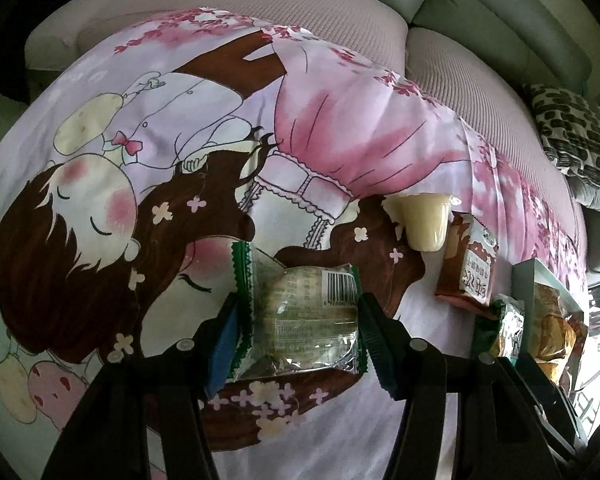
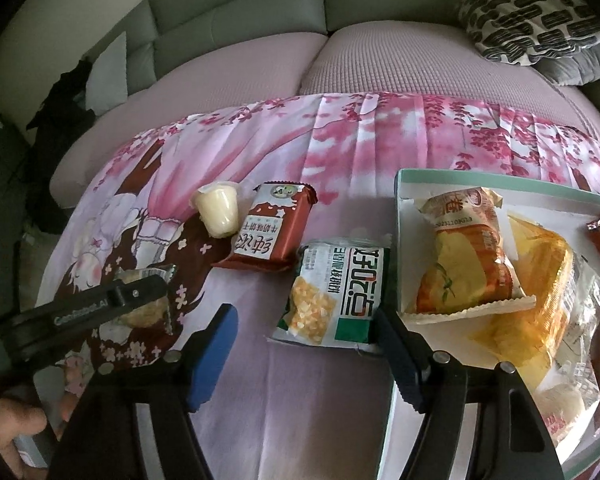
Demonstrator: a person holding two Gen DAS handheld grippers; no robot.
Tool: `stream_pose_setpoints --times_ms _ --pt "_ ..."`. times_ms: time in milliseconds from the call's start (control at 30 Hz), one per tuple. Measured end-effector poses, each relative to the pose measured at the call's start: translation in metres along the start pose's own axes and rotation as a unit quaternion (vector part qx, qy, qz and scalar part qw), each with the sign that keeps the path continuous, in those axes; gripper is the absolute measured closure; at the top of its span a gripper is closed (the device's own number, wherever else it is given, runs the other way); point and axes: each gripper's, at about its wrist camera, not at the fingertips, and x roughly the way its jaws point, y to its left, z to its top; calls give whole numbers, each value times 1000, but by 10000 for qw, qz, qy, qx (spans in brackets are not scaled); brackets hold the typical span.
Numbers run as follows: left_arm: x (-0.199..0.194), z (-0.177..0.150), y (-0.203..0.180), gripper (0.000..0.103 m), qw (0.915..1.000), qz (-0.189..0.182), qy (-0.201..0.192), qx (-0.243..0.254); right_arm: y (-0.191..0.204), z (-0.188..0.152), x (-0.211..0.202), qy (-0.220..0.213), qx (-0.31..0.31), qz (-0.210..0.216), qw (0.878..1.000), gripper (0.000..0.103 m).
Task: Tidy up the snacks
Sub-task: 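Grasp the white-and-green corn snack bag with the right gripper while the left holds the bread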
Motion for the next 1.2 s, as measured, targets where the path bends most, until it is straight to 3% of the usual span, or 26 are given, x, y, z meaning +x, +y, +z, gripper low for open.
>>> stream_pose_setpoints --times_ms 167,367,533,667,1000,1200 --pt "0 0 0 43 10000 9 9 -5 0 2 3 -67 -3 -39 10000 29" --pt "2 1 -2 43 10000 51 14 21 -1 2 5 -84 -46 -187 9998 44" --pt "3 2 -3 43 9999 85 23 48 1 2 5 -59 -88 -143 9998 45" --pt "4 2 -4 43 9999 105 32 73 2 -2 12 87 -99 -153 9998 52" --pt "5 2 -3 42 9999 104 40 79 -3 -2 14 65 167 -48 9998 50" --pt "9 3 -4 42 9999 73 77 105 -2 3 17 31 328 7 9995 40"
